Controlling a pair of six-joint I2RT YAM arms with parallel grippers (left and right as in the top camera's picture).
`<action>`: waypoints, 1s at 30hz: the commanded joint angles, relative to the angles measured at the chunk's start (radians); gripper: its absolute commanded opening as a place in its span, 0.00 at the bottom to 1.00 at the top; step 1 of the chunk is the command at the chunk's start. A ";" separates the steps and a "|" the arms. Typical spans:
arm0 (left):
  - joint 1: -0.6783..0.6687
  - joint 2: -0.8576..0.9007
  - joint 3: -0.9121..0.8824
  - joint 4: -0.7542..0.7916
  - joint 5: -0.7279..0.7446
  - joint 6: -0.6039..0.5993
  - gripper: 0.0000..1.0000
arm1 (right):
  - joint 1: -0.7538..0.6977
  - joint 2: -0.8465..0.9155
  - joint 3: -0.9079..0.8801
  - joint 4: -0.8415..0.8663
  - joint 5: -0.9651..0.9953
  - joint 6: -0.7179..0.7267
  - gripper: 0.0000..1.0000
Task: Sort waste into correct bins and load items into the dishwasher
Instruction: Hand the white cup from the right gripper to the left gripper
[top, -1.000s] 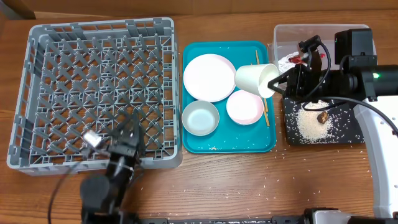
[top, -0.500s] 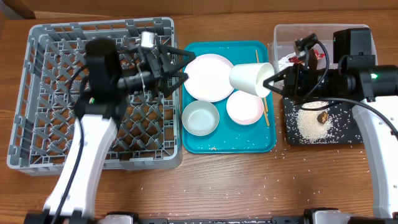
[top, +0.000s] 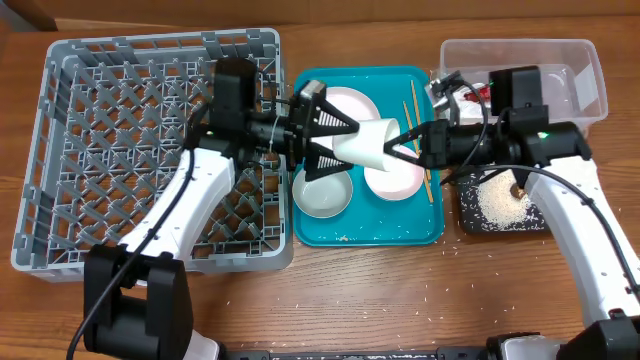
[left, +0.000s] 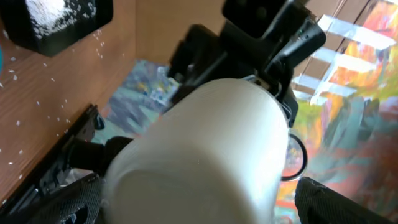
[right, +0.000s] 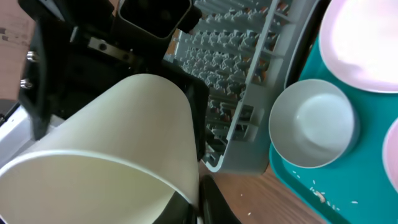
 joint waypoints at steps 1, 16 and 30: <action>-0.004 0.002 0.021 0.007 0.038 -0.005 1.00 | 0.022 0.001 -0.024 0.032 -0.045 0.022 0.04; -0.016 0.001 0.021 0.008 0.039 -0.036 0.81 | 0.054 0.008 -0.031 0.137 -0.026 0.082 0.04; -0.030 0.001 0.021 0.015 0.039 -0.037 0.27 | 0.054 0.021 -0.031 0.173 -0.010 0.101 0.36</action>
